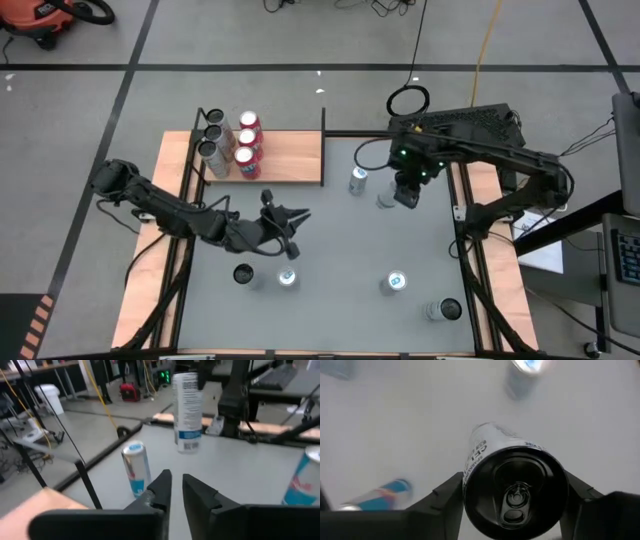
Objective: Place canned beverage on shelf
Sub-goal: Put the top white-blue soda can on the shelf
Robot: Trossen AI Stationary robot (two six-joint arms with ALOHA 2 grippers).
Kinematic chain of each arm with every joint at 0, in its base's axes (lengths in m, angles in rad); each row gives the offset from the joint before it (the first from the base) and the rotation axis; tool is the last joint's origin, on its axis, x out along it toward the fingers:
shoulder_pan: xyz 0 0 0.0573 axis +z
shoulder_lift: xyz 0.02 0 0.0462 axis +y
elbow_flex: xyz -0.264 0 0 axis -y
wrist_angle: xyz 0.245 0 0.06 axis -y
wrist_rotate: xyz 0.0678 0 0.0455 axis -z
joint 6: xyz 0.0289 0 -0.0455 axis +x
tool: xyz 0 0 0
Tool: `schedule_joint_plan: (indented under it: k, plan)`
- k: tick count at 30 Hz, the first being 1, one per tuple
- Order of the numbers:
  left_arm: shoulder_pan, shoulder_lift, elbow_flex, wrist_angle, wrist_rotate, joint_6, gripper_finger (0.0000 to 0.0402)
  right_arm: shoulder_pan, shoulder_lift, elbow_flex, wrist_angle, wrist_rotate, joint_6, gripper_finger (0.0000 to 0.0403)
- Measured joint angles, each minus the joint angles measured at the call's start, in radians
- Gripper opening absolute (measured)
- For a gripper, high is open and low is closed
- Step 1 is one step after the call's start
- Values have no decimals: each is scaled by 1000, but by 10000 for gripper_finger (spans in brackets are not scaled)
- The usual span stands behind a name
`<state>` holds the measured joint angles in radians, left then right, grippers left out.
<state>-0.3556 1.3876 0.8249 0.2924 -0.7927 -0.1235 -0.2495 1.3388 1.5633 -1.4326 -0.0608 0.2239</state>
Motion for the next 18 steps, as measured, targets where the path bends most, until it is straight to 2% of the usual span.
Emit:
schedule_joint_plan:
  k: [5, 10, 18]
  plan:
    - [9, 0, 0, 152, -1, 111, 111, 83, -1, 97, 53, 7, -17, 190]
    - [9, 0, 0, 275, 0, 225, 187, 126, -1, 114, 165, 5, -69, 189]
    - [15, 20, 1, 307, 1, 261, 269, 134, 0, 114, 255, 7, -124, 190]
